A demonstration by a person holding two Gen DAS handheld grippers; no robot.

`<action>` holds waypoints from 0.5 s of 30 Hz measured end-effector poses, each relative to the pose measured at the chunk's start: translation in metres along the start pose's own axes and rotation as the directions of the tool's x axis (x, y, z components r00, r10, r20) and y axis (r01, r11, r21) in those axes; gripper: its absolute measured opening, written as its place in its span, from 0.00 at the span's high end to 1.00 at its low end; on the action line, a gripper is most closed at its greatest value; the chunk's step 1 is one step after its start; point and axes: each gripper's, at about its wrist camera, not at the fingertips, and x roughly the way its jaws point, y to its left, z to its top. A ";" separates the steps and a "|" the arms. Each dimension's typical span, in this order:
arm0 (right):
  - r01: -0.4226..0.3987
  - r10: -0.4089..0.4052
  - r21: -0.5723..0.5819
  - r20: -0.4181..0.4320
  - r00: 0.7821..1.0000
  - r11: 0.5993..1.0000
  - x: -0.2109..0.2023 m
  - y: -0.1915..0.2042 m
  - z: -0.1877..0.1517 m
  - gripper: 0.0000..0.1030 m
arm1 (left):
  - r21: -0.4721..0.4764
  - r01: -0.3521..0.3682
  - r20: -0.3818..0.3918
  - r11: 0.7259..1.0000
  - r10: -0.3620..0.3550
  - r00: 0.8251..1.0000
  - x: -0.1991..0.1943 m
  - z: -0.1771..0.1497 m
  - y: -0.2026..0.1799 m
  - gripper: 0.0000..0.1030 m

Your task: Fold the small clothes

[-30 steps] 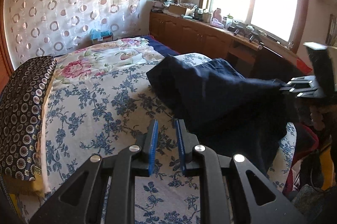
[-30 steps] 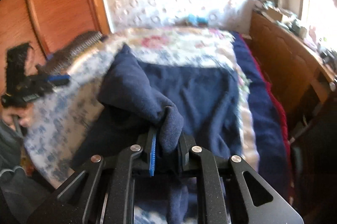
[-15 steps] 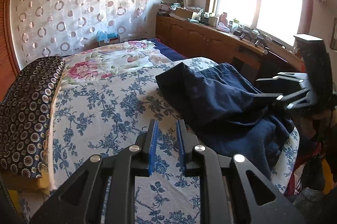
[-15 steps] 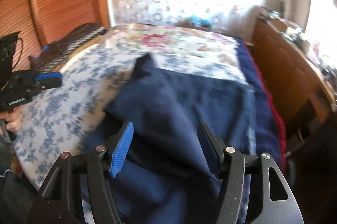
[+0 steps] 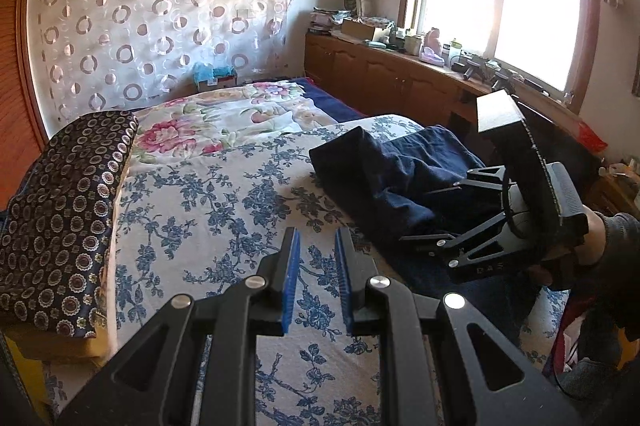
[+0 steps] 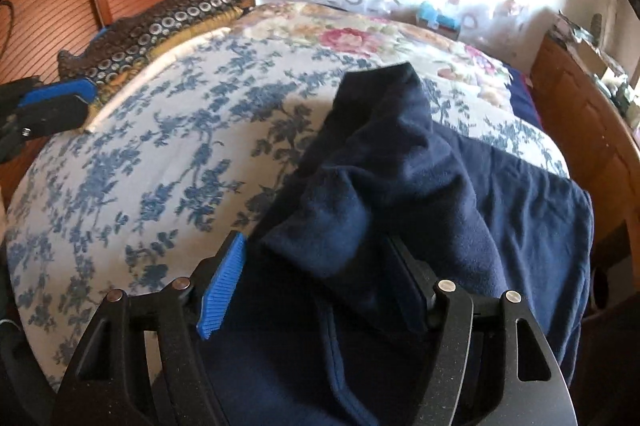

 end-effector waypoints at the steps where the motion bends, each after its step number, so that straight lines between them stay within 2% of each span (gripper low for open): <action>1: 0.001 -0.001 0.005 -0.004 1.000 1.000 0.002 -0.002 0.000 0.31 | 0.001 0.001 -0.001 1.000 -0.001 1.000 0.000 0.000 0.000 0.84; 8: 0.026 -0.026 0.000 -0.004 1.000 1.000 0.005 -0.004 -0.001 0.31 | 0.008 0.001 -0.012 1.000 -0.001 1.000 0.005 0.000 -0.005 0.84; 11: 0.063 -0.063 -0.034 0.004 0.998 0.997 0.008 0.001 -0.002 0.51 | 0.004 -0.003 -0.014 1.000 0.003 1.000 0.006 0.000 -0.005 0.84; 12: 0.060 -0.060 -0.039 0.008 0.998 0.997 0.008 0.001 -0.002 0.62 | 0.001 -0.006 -0.019 1.000 0.006 1.000 0.008 0.000 -0.004 0.84; 13: 0.058 -0.057 -0.041 0.013 0.998 0.997 0.006 0.000 -0.002 0.80 | 0.000 -0.007 -0.022 1.000 0.007 1.000 0.009 0.001 -0.004 0.84; 14: 0.061 -0.060 -0.042 0.020 0.998 0.997 0.004 -0.002 -0.001 0.87 | 0.001 -0.010 -0.025 1.000 0.010 1.000 0.010 0.001 -0.004 0.84; 15: 0.055 -0.054 -0.031 0.032 0.998 0.998 -0.001 -0.005 0.000 0.88 | 0.000 -0.011 -0.028 1.000 0.011 1.000 0.012 0.002 -0.004 0.84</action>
